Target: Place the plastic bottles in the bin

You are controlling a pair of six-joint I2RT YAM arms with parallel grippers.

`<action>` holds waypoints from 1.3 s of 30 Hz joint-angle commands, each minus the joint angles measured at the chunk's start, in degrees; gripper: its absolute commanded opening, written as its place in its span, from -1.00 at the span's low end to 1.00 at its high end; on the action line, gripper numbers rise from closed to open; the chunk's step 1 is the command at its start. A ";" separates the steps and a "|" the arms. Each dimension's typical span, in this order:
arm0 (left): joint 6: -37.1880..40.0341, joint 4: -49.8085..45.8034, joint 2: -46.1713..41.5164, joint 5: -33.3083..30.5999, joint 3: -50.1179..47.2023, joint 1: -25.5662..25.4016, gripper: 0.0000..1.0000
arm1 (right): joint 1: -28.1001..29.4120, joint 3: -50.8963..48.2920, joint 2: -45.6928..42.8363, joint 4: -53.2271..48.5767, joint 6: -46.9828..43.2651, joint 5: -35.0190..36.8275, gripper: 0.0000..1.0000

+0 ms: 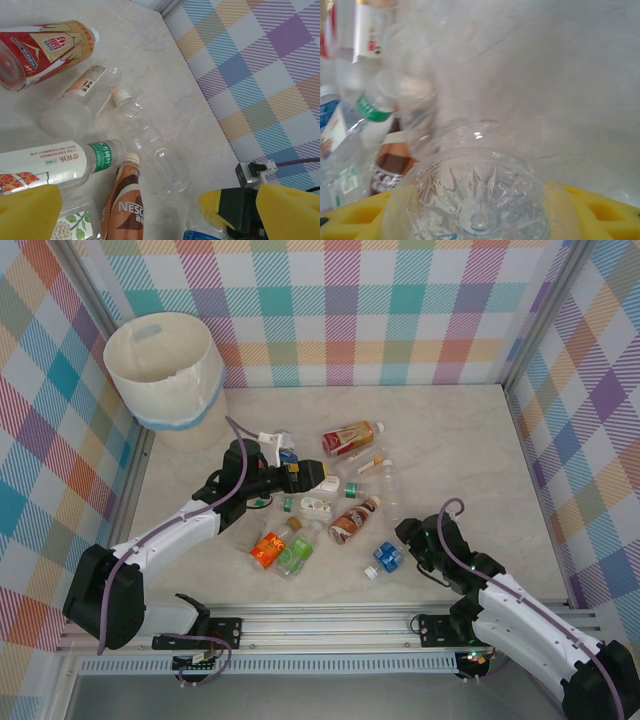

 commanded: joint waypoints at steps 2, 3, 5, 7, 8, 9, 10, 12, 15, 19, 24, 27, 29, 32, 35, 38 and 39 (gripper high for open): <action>4.09 1.17 0.69 5.08 0.59 -0.65 1.00 | 0.05 2.09 1.27 11.08 -9.99 -7.15 -0.07; 4.74 0.96 0.82 6.40 0.79 -0.65 1.00 | 0.02 3.02 1.93 12.02 -10.26 -8.02 -0.07; 6.95 -1.45 1.33 9.45 2.08 -0.78 1.00 | 0.05 5.44 3.99 15.24 -10.45 -10.64 -0.08; 9.41 -3.61 1.75 12.06 3.14 -1.28 1.00 | 0.10 8.27 6.61 18.05 -11.28 -12.93 -0.07; 10.67 -4.43 1.70 13.84 3.53 -1.79 1.00 | 0.15 9.89 8.30 18.88 -11.94 -13.82 -0.06; 11.97 -4.82 1.76 15.12 3.70 -2.34 1.00 | 0.14 11.32 9.81 19.48 -12.55 -14.33 -0.06; 13.50 -5.32 1.74 16.53 3.83 -3.12 1.00 | 0.16 12.92 11.42 20.58 -13.07 -14.86 -0.06; 16.60 -7.33 1.51 16.69 4.43 -5.29 1.00 | 0.18 15.20 14.67 23.97 -12.84 -15.38 -0.05; 19.59 -9.90 1.20 13.32 5.11 -7.83 1.00 | 0.44 18.04 18.05 27.71 -12.43 -16.23 -0.06; 19.59 -9.59 1.54 12.06 5.16 -9.38 1.00 | 1.69 22.49 21.96 27.57 -16.47 -16.29 -0.04; 19.51 -10.65 2.56 7.47 6.09 -10.14 1.00 | 3.25 24.16 24.59 31.22 -16.63 -15.75 -0.02; 19.34 -11.25 3.70 7.08 7.00 -10.23 1.00 | 4.42 25.21 25.95 32.33 -17.04 -15.86 -0.01; 18.36 -11.28 4.47 6.30 7.62 -10.23 0.97 | 5.22 25.86 26.80 32.98 -17.24 -16.18 0.00; 18.03 -10.53 5.80 9.77 8.14 -10.23 0.88 | 5.84 26.37 27.66 33.86 -17.12 -15.85 0.01; 17.81 -11.68 7.34 11.29 9.40 -10.24 0.72 | 5.94 26.95 28.10 34.26 -17.45 -16.09 0.02; 17.47 -11.13 8.16 13.31 9.75 -10.23 0.53 | 5.94 27.26 28.06 33.66 -18.07 -15.92 0.03; 17.15 -10.66 8.12 13.46 9.59 -10.23 0.47 | 5.94 27.27 28.04 33.48 -18.19 -15.83 0.04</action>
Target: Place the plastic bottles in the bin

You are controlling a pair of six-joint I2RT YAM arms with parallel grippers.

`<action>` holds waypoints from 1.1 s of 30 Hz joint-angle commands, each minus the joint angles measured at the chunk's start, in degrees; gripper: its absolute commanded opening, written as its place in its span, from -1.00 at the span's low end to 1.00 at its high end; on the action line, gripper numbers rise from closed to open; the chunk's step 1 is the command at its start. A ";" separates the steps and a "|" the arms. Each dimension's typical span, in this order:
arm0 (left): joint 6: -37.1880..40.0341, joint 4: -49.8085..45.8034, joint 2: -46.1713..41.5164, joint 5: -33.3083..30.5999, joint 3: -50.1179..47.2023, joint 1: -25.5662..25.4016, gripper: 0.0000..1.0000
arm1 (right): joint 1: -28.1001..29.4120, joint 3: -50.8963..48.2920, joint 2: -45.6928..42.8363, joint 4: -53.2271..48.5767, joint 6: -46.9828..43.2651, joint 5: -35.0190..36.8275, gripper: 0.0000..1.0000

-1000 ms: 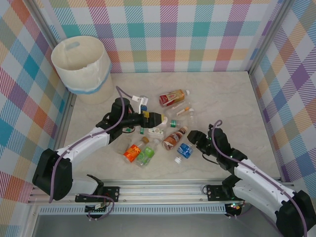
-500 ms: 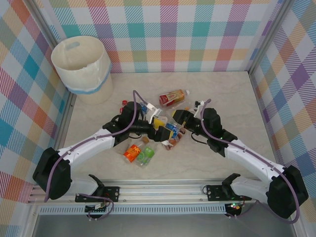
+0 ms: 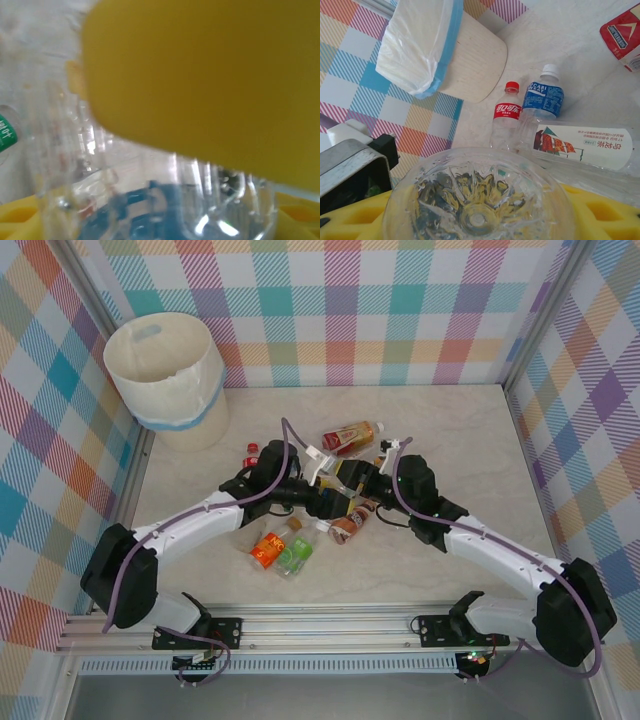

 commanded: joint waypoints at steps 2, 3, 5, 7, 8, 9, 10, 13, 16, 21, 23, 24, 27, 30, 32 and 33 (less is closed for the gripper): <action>-0.44 1.27 0.47 2.17 1.15 -0.72 0.36 | 0.40 2.60 -0.26 2.89 -1.48 -0.84 0.04; -0.46 1.54 0.41 2.18 1.11 -0.74 0.34 | 0.42 2.83 -0.25 2.44 -1.90 -0.98 0.05; -0.44 1.62 0.21 1.47 0.99 -0.81 0.26 | 0.41 3.66 -0.32 0.97 -3.01 -0.92 0.08; -0.68 2.07 -0.17 -0.05 0.62 -0.74 0.20 | 0.41 4.11 -0.43 0.25 -3.58 -0.83 0.12; -1.01 2.36 -0.38 -1.01 0.39 -0.74 0.18 | 0.36 4.22 -0.44 0.11 -3.71 -0.98 0.14; -1.62 2.32 -0.40 -2.14 0.34 -0.74 0.18 | 0.41 4.38 -0.52 -0.08 -3.71 -0.98 0.16; -1.83 1.74 -0.24 -2.31 0.61 -0.74 0.18 | 0.41 4.43 -0.48 -0.27 -3.71 -0.98 0.18; -2.38 -0.50 1.01 -2.51 2.21 -0.74 0.13 | 0.41 4.43 -0.80 -1.51 -3.87 -0.36 0.39; -4.06 0.34 1.11 -6.33 1.62 -0.74 0.08 | 0.37 5.78 -1.80 -6.38 -6.18 0.83 0.62; -4.93 0.50 1.52 -10.93 1.28 -0.31 0.04 | 0.33 10.04 -2.87 -17.10 -10.03 3.64 0.86; -4.91 0.13 1.85 -11.86 1.51 -0.22 0.03 | 0.35 10.36 -3.53 -19.18 -10.04 5.94 0.96; -4.88 -0.21 1.87 -12.86 1.58 -0.22 0.02 | 0.33 10.15 -3.91 -19.68 -9.95 6.98 1.00; -5.01 -3.36 1.73 -21.14 2.27 0.02 0.08 | 0.24 8.61 -5.37 -19.50 -10.21 10.10 0.99; -5.13 -8.51 1.66 -29.99 3.40 1.49 0.04 | -0.15 6.94 -6.99 -20.36 -9.40 13.74 0.99; -6.08 -9.97 0.76 -33.07 3.13 3.30 0.01 | -0.66 6.04 -7.98 -23.44 -7.86 17.78 0.99; -6.38 -10.19 0.30 -33.92 2.85 4.18 0.01 | -0.89 5.67 -8.32 -24.81 -7.36 19.46 0.99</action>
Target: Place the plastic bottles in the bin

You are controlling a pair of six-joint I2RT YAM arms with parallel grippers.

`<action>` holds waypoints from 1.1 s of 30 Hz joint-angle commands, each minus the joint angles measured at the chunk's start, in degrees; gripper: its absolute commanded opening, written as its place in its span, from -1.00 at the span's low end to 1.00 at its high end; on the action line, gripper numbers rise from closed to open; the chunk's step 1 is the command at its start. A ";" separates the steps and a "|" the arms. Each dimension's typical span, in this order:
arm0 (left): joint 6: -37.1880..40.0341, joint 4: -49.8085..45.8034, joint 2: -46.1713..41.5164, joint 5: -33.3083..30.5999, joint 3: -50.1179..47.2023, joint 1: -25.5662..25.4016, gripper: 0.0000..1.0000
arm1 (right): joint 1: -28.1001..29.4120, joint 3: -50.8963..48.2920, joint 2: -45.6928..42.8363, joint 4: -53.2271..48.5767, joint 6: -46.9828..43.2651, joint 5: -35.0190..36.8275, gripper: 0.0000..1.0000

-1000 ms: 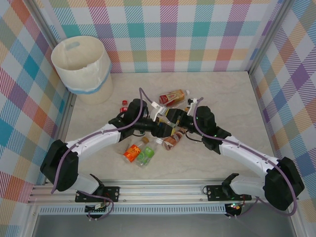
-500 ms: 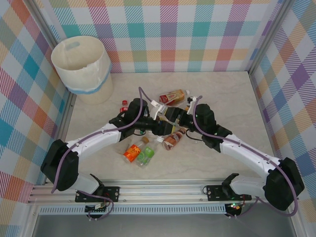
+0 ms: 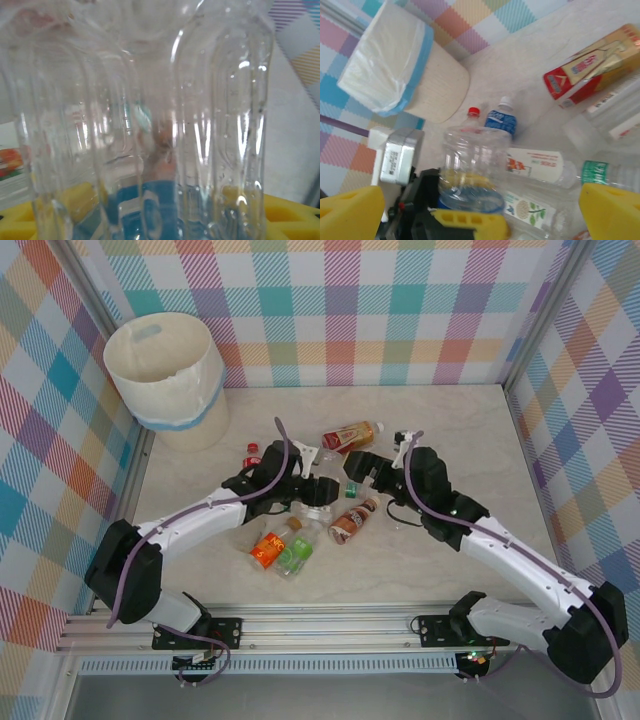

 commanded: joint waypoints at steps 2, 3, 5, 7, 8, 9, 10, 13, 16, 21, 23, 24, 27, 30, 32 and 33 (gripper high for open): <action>-1.70 -3.32 -2.61 -8.91 0.75 4.31 0.01 | -1.18 -2.33 -2.00 -8.67 2.86 10.39 0.99; -1.63 -2.97 -3.19 -8.99 0.44 5.03 0.02 | -1.53 -2.79 -2.15 -10.15 3.56 11.59 0.99; -1.46 -2.24 -4.42 -9.79 0.08 6.40 0.03 | -2.58 -4.46 -2.58 -12.06 5.53 12.35 0.99; -0.67 -1.77 -5.31 -11.33 0.30 7.42 0.03 | -3.47 -6.72 -3.05 -11.71 8.02 11.71 0.99; -0.12 -1.67 -5.64 -12.50 0.72 8.03 0.03 | -3.92 -8.11 -3.37 -11.12 9.61 11.13 0.99; 0.23 -1.67 -5.90 -13.59 1.23 8.60 0.03 | -4.25 -9.13 -3.62 -10.68 10.83 10.77 0.99; 0.44 -1.57 -6.16 -14.31 1.93 9.45 0.03 | -4.42 -10.49 -3.97 -9.43 11.73 10.36 0.99; 0.77 0.20 -6.84 -15.29 4.02 12.26 0.03 | -4.51 -14.01 -5.43 -5.22 12.26 10.27 0.99; 1.76 1.98 -6.88 -16.75 6.57 14.71 0.03 | -4.67 -15.40 -6.70 -4.91 12.35 11.33 0.99; 2.81 4.86 -5.96 -18.51 11.81 18.17 0.02 | -4.94 -16.35 -8.21 -5.69 12.77 12.66 0.99; 2.96 3.03 -4.74 -18.42 15.61 19.70 0.02 | -4.95 -17.14 -9.01 -4.36 12.62 12.13 0.99; 3.88 1.80 -4.06 -18.61 17.88 20.37 0.02 | -4.92 -17.46 -9.44 -3.95 12.43 12.11 0.99; 7.25 -0.13 -2.05 -22.05 23.00 22.30 0.02 | -5.04 -17.92 -10.51 -3.97 12.44 12.79 0.99; 11.57 -1.30 -0.35 -25.82 27.11 24.53 0.02 | -5.04 -18.15 -11.53 -4.10 12.36 13.08 0.99; 14.79 -1.28 0.51 -28.01 29.05 25.70 0.02 | -5.04 -18.24 -12.29 -4.41 12.26 13.15 0.99; 15.96 -1.08 1.12 -28.82 30.16 26.65 0.01 | -5.04 -18.37 -12.63 -4.68 12.26 13.25 0.99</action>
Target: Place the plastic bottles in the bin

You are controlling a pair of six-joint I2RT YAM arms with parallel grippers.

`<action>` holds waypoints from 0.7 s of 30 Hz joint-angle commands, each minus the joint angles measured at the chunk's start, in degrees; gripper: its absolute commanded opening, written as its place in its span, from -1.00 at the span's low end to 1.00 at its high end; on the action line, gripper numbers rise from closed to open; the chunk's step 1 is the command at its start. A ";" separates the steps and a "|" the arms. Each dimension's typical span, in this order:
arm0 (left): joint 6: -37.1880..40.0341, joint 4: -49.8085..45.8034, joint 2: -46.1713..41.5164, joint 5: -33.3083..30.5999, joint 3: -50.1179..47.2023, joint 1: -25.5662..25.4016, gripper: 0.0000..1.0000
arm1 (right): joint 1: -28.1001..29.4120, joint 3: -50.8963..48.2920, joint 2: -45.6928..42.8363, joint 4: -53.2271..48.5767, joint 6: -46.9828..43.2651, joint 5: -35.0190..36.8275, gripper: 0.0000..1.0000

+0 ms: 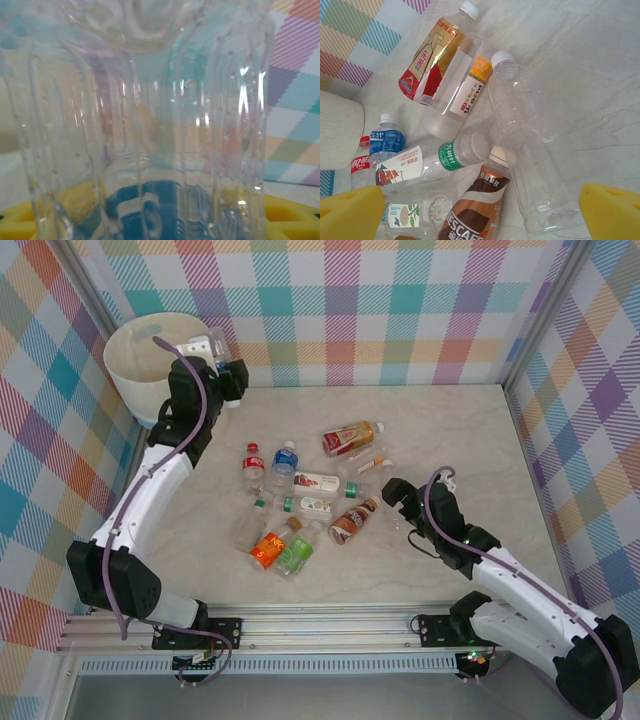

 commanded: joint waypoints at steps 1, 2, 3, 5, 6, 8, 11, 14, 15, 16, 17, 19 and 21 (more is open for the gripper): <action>6.89 -1.49 2.13 -5.31 4.17 2.95 0.02 | -0.49 -0.78 -1.87 1.00 0.40 1.52 0.99; 7.36 -1.60 3.00 -5.54 5.68 4.20 0.02 | -0.44 -1.03 -2.32 0.97 0.55 1.67 0.99; 7.65 -1.91 3.93 -5.50 7.36 5.34 0.02 | -0.43 -1.23 -2.65 0.92 0.83 1.82 0.99; 8.18 -2.52 5.87 -5.20 10.59 7.53 0.02 | -0.50 -1.73 -3.21 1.10 1.40 1.85 0.99; 8.34 -2.84 7.14 -4.92 12.33 8.52 0.02 | -0.51 -1.94 -3.46 1.16 1.75 1.85 0.99; 8.82 -3.51 9.59 -3.70 15.35 10.23 0.02 | -0.51 -2.30 -3.91 1.19 2.13 1.61 0.99; 9.73 -7.07 14.35 -2.86 21.46 12.40 0.02 | -0.49 -2.57 -4.13 1.01 2.20 1.17 0.99; 10.63 -11.51 19.47 -2.24 28.30 14.11 0.03 | -0.51 -2.51 -4.13 0.52 2.09 0.66 0.99; 11.01 -12.61 20.84 -2.04 30.12 14.56 0.03 | -0.51 -2.41 -4.18 0.32 2.01 0.49 1.00; 11.70 -13.90 22.57 -1.86 32.21 14.81 0.03 | -0.51 -2.32 -4.08 0.21 1.93 0.33 0.99; 12.45 -14.94 24.14 -2.01 34.12 15.11 0.03 | -0.51 -2.40 -4.05 0.24 2.01 0.26 0.99; 13.56 -16.58 27.13 -2.40 37.56 15.58 0.03 | -0.51 -2.53 -3.97 0.19 2.41 0.11 0.99; 14.03 -19.31 30.62 -2.52 42.45 16.25 0.01 | -0.51 -2.58 -3.75 0.28 2.70 -0.08 0.99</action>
